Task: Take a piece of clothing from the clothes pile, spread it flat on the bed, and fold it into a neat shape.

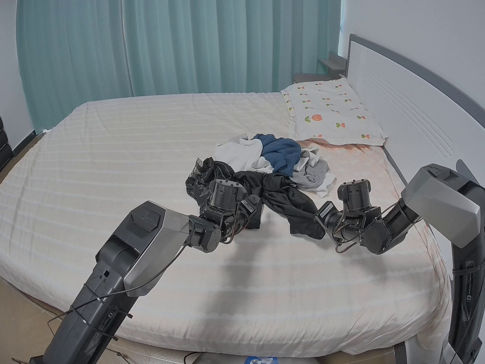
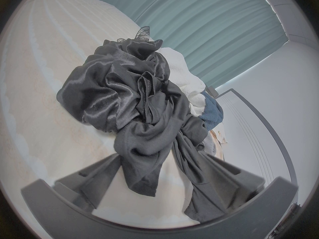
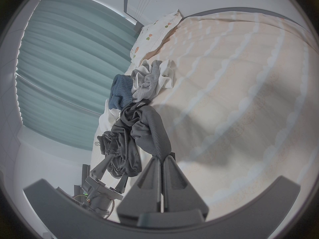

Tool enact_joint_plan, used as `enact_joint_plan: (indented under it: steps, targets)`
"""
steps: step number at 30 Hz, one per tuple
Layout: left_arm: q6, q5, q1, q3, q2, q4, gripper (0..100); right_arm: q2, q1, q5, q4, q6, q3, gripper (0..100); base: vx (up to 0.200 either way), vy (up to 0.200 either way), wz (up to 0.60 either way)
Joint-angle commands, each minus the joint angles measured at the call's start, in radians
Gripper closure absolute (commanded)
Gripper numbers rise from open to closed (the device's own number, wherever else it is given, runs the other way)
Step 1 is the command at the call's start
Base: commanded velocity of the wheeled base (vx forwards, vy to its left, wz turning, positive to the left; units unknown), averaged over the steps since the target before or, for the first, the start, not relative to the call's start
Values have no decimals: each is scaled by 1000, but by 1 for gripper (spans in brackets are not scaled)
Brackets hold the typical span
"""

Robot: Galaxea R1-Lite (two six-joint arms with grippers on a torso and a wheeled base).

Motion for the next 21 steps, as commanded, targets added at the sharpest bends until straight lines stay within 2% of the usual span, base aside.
enact_joint_plan:
  steps: [1,5,14,16,19,20,21]
  targets:
    - [0,-1,5,0,2,-3,100,-13,-1,0,-1,2,5,100,0,0,0]
    - [8,-1,5,0,2,11,100,-14,1,0,-1,2,6,100,0,0,0]
    - [5,-1,6,8,-18,140,100,-31,-2,5,-1,4,14,100,0,0,0]
    - [-10,-1,15,57,-67,165,100,-37,-1,5,-1,2,19,100,0,0,0]
    - [-26,-18,31,247,-191,140,100,-46,9,21,-1,1,25,100,0,0,0]
    - [-26,-18,31,250,-193,137,100,-48,10,23,-1,1,26,100,0,0,0]
    - [-27,-58,34,377,-276,73,100,-60,19,41,-1,-1,42,100,0,0,0]
